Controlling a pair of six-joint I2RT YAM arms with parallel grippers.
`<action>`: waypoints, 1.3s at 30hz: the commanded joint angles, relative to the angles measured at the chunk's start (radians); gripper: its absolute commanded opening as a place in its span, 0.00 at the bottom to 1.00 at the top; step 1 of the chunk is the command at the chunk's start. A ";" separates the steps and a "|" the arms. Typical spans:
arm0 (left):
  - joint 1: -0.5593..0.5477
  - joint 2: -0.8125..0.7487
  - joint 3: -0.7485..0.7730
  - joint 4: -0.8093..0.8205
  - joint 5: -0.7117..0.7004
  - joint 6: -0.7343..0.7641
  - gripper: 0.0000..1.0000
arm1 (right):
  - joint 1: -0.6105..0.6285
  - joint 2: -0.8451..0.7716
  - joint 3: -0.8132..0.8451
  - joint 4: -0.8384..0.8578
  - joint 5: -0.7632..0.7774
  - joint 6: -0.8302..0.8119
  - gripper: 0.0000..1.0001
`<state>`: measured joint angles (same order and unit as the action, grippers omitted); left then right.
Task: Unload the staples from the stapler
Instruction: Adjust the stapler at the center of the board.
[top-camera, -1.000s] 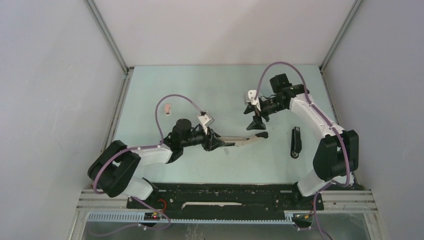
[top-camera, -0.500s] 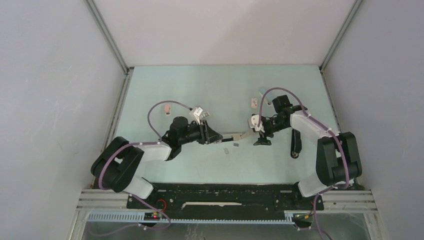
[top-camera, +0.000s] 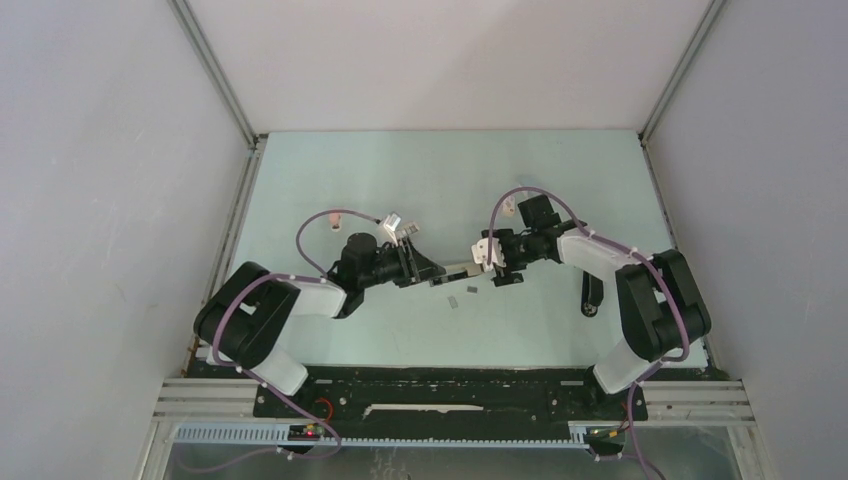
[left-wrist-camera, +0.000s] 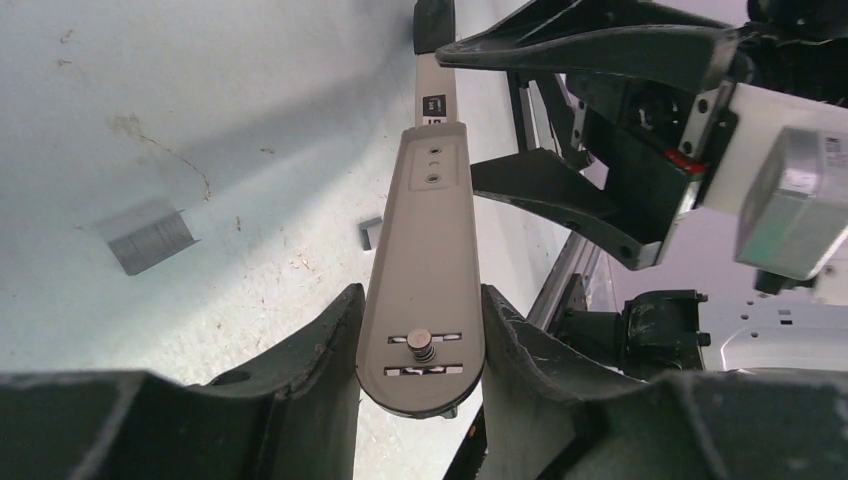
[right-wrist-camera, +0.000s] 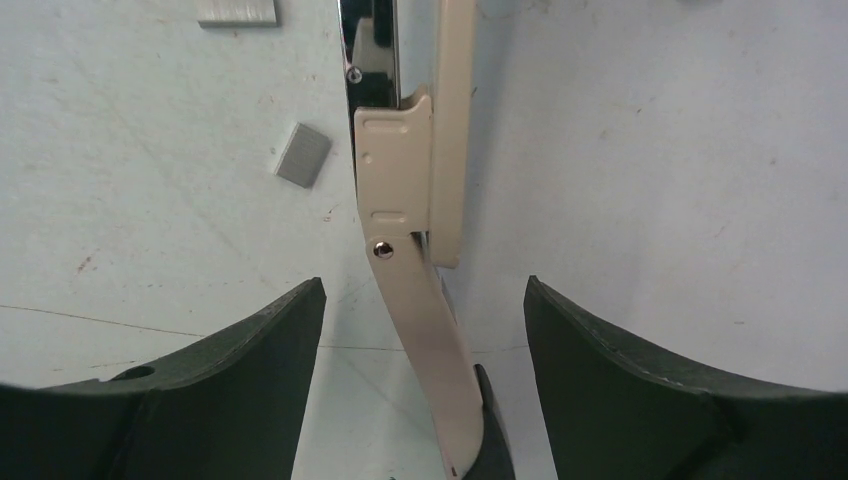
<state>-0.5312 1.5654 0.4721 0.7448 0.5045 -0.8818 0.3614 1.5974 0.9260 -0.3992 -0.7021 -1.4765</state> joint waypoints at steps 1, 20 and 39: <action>0.010 0.016 0.048 0.061 0.018 -0.036 0.00 | 0.007 0.037 -0.003 0.056 0.039 0.004 0.80; 0.033 0.088 0.103 0.130 0.019 -0.094 0.07 | -0.006 0.113 0.086 -0.026 0.071 0.073 0.06; 0.075 0.014 0.110 0.154 0.004 -0.065 0.78 | -0.060 0.061 0.272 -0.493 -0.092 0.077 0.00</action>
<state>-0.4820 1.6669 0.5743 0.8570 0.5293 -0.9844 0.3157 1.7115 1.1271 -0.7902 -0.7120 -1.4288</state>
